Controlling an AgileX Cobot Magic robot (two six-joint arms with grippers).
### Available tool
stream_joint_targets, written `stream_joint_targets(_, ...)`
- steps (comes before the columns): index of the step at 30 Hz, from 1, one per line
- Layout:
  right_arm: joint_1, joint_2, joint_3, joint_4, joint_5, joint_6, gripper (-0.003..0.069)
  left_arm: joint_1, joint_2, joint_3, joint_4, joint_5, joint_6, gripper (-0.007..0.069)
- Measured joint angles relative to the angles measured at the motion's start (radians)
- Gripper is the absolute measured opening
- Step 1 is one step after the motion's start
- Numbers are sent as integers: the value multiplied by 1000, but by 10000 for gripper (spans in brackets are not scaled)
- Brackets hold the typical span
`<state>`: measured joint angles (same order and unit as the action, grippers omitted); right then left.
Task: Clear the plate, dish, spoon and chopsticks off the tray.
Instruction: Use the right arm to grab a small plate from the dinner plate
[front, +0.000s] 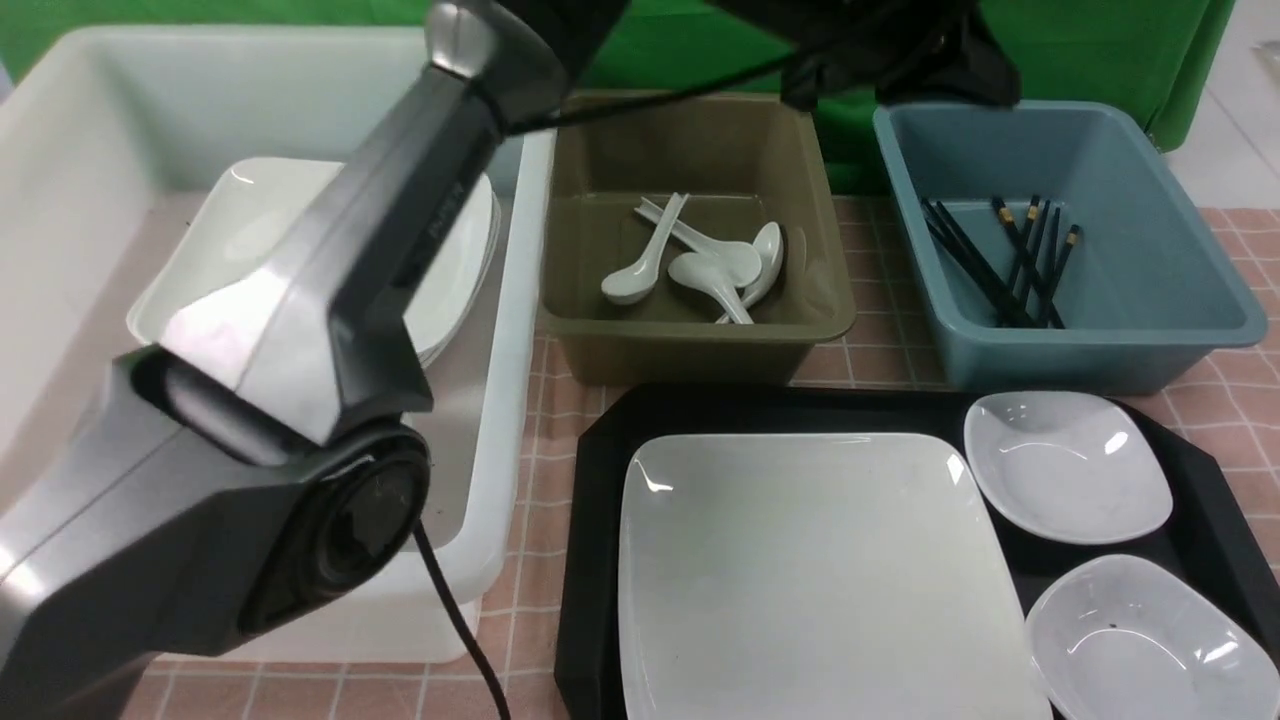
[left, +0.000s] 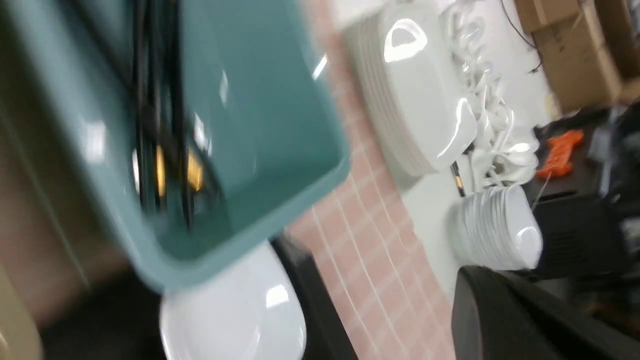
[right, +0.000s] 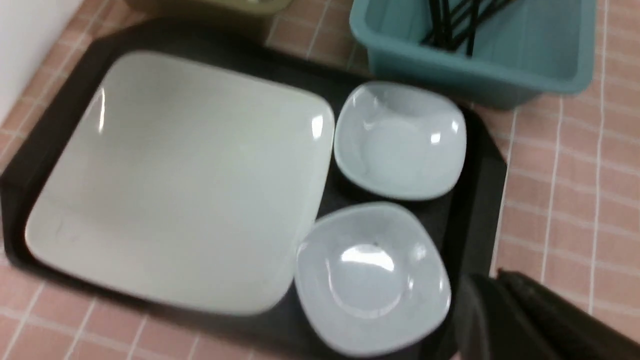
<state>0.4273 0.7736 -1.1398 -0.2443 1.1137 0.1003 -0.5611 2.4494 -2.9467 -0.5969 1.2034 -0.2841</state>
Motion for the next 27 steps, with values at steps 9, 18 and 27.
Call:
stream_joint_targets(9,0,3,0,159,20,-134,30,-158,-317,92,279,8,214,-13)
stream_joint_targets(18,0,148,31,257,18,-315,36,-350,-739,767,637,16,155,-12)
stream_joint_targets(27,0,452,223,274,-142,-401,281,-370,-1189,1560,667,-254,63,-5)
